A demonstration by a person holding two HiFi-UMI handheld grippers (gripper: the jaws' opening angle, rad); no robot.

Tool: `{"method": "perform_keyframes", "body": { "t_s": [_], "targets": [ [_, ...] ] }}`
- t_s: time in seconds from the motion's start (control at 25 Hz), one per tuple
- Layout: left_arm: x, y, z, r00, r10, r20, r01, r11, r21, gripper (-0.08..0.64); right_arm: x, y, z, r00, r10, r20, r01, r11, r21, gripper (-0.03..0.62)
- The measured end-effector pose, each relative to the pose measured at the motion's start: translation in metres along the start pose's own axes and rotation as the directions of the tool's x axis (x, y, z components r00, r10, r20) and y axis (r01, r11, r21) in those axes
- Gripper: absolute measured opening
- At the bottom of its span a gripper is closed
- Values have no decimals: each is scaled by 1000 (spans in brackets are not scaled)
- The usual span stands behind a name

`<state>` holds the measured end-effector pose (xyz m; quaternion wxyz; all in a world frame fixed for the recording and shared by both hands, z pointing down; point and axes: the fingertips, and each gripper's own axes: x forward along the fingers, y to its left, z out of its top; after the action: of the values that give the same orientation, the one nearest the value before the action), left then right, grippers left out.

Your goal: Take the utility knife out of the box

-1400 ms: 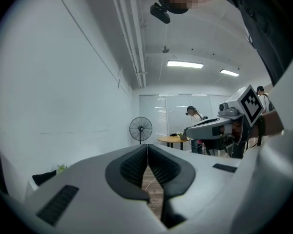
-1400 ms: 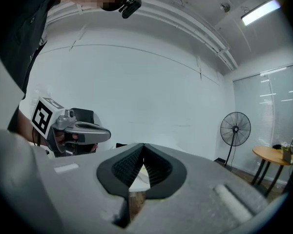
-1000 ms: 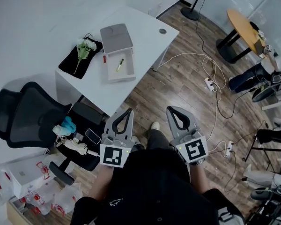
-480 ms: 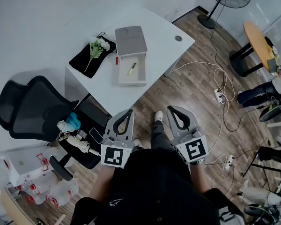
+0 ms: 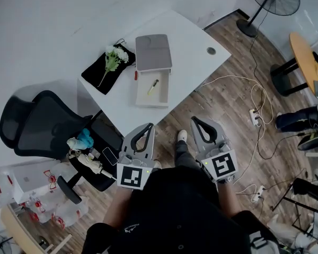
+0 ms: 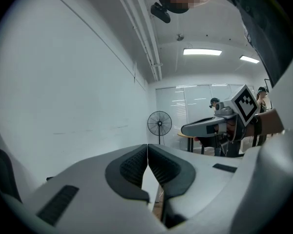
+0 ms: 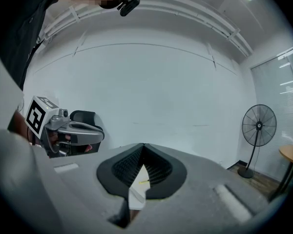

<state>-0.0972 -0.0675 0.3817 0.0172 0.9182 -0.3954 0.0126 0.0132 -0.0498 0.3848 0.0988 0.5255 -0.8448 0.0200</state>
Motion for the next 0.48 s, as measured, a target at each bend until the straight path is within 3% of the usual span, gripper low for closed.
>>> {"method": "perform_keyframes", "body": {
  "t_s": [0.2, 0.32, 0.48],
  "targets": [
    [30, 7, 3, 997, 67, -25, -66, 998, 6, 6, 21, -31, 6, 998, 57, 24, -57, 998, 8, 5],
    [44, 6, 7, 994, 108, -31, -107, 994, 12, 6, 33, -44, 21, 987, 111, 113, -111, 994, -8, 5],
    [63, 8, 5, 986, 161, -45, -160, 987, 21, 6, 46, -65, 22, 978, 162, 133, -161, 987, -18, 5]
  ]
}}
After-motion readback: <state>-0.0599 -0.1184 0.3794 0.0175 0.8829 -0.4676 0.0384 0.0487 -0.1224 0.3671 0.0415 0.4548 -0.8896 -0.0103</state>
